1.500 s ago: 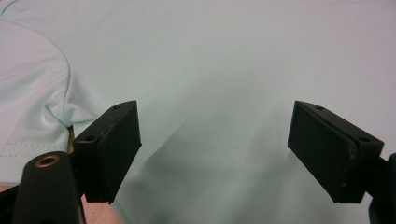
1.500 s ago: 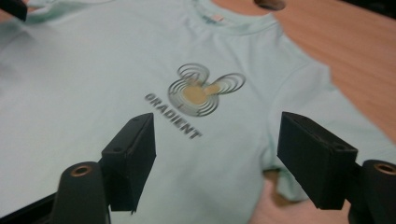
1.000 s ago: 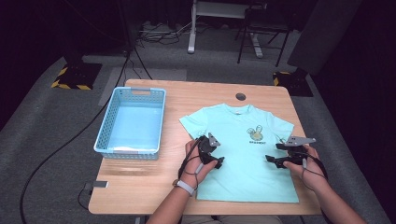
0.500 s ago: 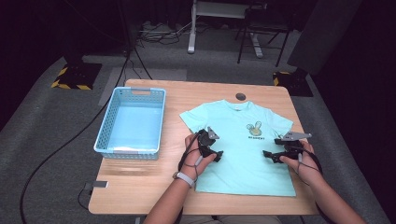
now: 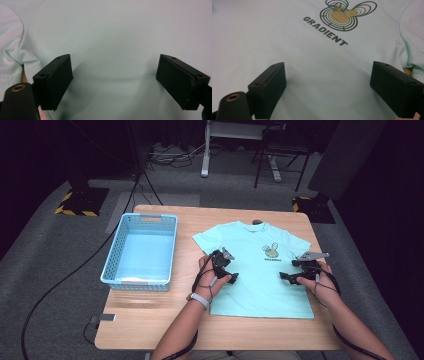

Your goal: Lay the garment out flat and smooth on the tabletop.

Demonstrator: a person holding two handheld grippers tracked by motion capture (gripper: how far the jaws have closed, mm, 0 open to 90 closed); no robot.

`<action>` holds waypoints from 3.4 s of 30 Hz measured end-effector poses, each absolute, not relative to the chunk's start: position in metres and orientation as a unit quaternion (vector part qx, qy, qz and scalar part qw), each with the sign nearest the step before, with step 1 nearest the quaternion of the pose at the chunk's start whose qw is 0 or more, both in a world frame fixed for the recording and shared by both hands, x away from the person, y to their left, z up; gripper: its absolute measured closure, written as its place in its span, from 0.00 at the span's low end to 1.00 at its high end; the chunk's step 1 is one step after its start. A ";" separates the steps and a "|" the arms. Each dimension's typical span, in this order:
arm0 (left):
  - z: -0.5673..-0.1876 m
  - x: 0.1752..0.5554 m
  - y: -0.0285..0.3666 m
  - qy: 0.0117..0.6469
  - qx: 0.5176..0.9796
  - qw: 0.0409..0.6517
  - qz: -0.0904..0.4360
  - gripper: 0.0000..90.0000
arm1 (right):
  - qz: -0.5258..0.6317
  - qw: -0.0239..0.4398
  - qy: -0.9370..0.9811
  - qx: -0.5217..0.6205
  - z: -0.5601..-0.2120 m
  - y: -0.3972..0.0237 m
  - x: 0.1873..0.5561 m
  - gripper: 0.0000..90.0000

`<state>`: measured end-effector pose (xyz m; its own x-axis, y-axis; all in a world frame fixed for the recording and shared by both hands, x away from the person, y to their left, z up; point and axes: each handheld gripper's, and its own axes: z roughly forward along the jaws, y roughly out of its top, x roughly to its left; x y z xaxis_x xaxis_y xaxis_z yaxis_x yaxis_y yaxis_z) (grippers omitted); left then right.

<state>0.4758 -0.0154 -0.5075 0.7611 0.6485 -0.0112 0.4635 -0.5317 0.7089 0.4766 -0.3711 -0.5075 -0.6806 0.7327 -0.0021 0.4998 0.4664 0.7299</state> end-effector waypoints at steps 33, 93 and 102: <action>-0.491 0.460 -0.009 0.319 0.862 0.364 0.148 0.12 | 0.353 0.145 0.850 0.363 -0.491 -0.368 0.472 0.14; -0.447 0.359 0.084 0.317 0.858 0.360 0.183 0.09 | 0.350 0.159 0.862 0.331 -0.429 -0.400 0.386 0.10; -0.451 0.345 0.097 0.326 0.853 0.363 0.185 0.09 | 0.349 0.160 0.858 0.342 -0.433 -0.410 0.373 0.10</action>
